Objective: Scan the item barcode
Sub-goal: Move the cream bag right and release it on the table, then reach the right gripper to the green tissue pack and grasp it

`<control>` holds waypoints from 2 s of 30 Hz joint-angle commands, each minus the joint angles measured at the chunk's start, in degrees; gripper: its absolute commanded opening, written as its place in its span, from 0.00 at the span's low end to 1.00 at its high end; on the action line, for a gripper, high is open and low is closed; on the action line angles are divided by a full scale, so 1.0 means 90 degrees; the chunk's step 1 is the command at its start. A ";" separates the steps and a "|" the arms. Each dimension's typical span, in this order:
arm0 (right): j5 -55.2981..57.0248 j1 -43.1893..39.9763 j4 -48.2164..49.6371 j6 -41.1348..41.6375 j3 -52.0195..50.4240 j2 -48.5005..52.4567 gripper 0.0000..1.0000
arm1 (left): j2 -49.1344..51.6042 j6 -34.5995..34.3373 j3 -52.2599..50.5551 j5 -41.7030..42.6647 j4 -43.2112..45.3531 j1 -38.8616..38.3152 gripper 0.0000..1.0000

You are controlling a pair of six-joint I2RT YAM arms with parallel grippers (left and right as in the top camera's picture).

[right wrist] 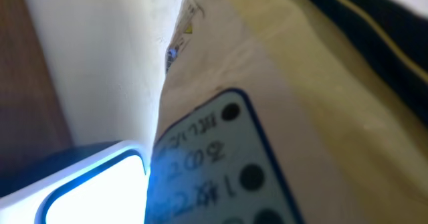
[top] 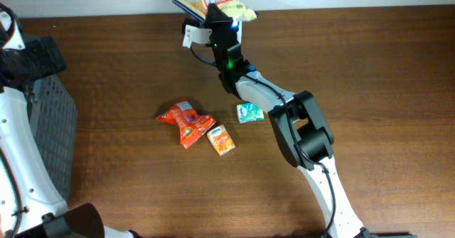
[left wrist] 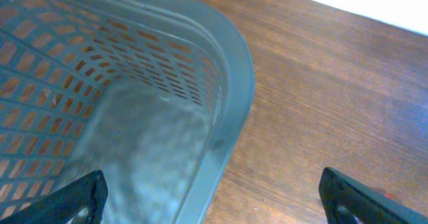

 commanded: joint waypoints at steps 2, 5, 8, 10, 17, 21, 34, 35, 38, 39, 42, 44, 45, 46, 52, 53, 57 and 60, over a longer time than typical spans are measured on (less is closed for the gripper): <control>0.0959 0.0034 -0.1540 0.1834 0.0134 -0.2312 0.04 | -0.0100 -0.0063 0.0024 0.0046 -0.0002 0.0017 0.99; 0.1377 -0.0007 -0.4388 0.4592 0.0134 -0.4206 0.04 | -0.0100 -0.0063 0.0024 0.0046 -0.0002 0.0017 0.99; -0.0148 -0.0590 -0.7958 0.7929 0.0134 -0.5654 0.04 | -0.0100 -0.0063 0.0024 0.0046 -0.0005 0.0017 0.99; -0.0845 -0.1285 -0.9513 0.9129 0.0134 -0.6062 0.04 | -0.0100 -0.0063 0.0024 0.0046 -0.0005 0.0017 0.99; -0.4197 -0.5282 -1.0615 0.9547 -0.1280 -0.4896 0.04 | -0.0100 -0.0066 0.0024 0.0046 -0.0005 0.0017 0.99; -0.4811 -0.6132 -0.9748 0.9544 -0.2108 -0.3784 0.04 | -0.0100 -0.0066 0.0024 0.0046 -0.0005 0.0017 0.99; -0.4702 -0.6193 -1.1781 0.9306 0.0646 -0.3298 0.99 | -0.0100 -0.0063 0.0024 0.0046 -0.0005 0.0017 0.99; -0.4721 -0.5918 -1.1958 0.9304 0.0794 -0.3298 0.99 | -0.0100 -0.0063 0.0024 0.0046 -0.0005 0.0017 0.99; -0.4726 -0.4830 -1.2075 0.8716 0.0542 -0.3254 0.99 | -0.0100 -0.0063 0.0024 0.0046 -0.0005 0.0017 0.99; -0.4743 -0.4432 -1.2065 0.8281 0.0454 -0.3225 0.99 | -0.0100 -0.0063 0.0024 0.0046 -0.0005 0.0017 0.99; -0.4692 -0.3077 -1.2046 0.6851 0.0274 -0.3075 0.98 | -0.0100 -0.0063 0.0024 0.0046 -0.0002 0.0017 0.99; -0.4350 -0.2225 -1.2007 0.6730 0.0260 -0.2888 0.90 | -0.0100 -0.0063 0.0024 0.0046 -0.0005 0.0017 0.99; -0.4141 -0.1885 -1.2014 0.6730 0.0243 -0.2781 0.85 | -0.0100 -0.0063 0.0024 0.0046 -0.0005 0.0017 0.99; -0.3990 -0.1547 -1.2033 0.6725 0.0170 -0.2693 0.81 | -0.0100 -0.0063 0.0024 0.0046 -0.0005 0.0017 0.99; -0.3905 -0.0345 -1.1880 0.6727 -0.0950 -0.2443 0.73 | -0.0100 -0.0063 0.0024 0.0046 -0.0005 0.0017 0.99; -0.3905 -0.0226 -1.1737 0.6727 -0.1178 -0.2421 0.73 | -0.0100 -0.0063 0.0024 0.0046 -0.0005 0.0017 0.99; -0.3905 0.0216 -1.0749 0.6732 -0.2123 -0.2421 0.73 | -0.0100 -0.0063 0.0024 0.0046 -0.0005 0.0017 0.99; -0.3859 0.0189 -1.0227 0.6732 -0.2319 -0.2416 0.73 | -0.0100 -0.0063 0.0024 0.0046 -0.0005 0.0017 0.99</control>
